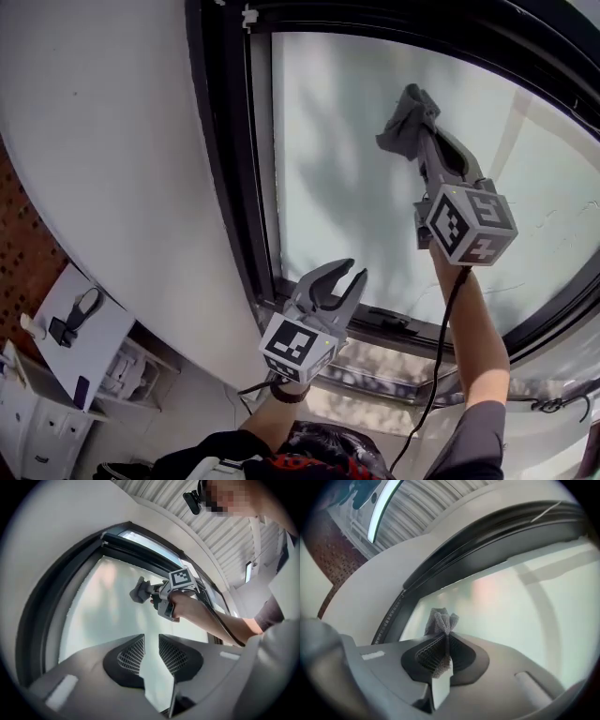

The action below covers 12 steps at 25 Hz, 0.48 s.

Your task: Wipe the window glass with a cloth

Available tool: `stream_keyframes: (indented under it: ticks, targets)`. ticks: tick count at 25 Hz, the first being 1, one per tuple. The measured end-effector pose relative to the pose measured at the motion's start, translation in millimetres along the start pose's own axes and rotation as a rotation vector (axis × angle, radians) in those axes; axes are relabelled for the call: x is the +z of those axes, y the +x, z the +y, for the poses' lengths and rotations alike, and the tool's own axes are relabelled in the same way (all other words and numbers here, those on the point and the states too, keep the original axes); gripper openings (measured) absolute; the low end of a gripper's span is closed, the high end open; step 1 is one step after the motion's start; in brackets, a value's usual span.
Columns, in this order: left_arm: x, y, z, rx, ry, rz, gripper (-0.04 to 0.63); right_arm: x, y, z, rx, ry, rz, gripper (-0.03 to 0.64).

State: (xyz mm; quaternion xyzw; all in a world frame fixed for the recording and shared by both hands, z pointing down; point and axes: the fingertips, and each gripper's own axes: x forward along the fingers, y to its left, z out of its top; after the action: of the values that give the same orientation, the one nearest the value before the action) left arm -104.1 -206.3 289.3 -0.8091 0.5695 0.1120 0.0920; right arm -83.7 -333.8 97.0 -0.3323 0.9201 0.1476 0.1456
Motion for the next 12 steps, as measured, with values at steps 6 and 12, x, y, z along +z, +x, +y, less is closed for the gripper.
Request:
stream_keyframes:
  ticks: [6,12]
  targets:
    - [1,32,-47,-0.139,0.000,-0.020,0.072,15,-100,-133,-0.281,-0.114,0.056,0.026]
    - [-14,58,-100,-0.265,-0.045,0.017,0.072,16,-251,-309,-0.750,-0.247,0.200,0.026]
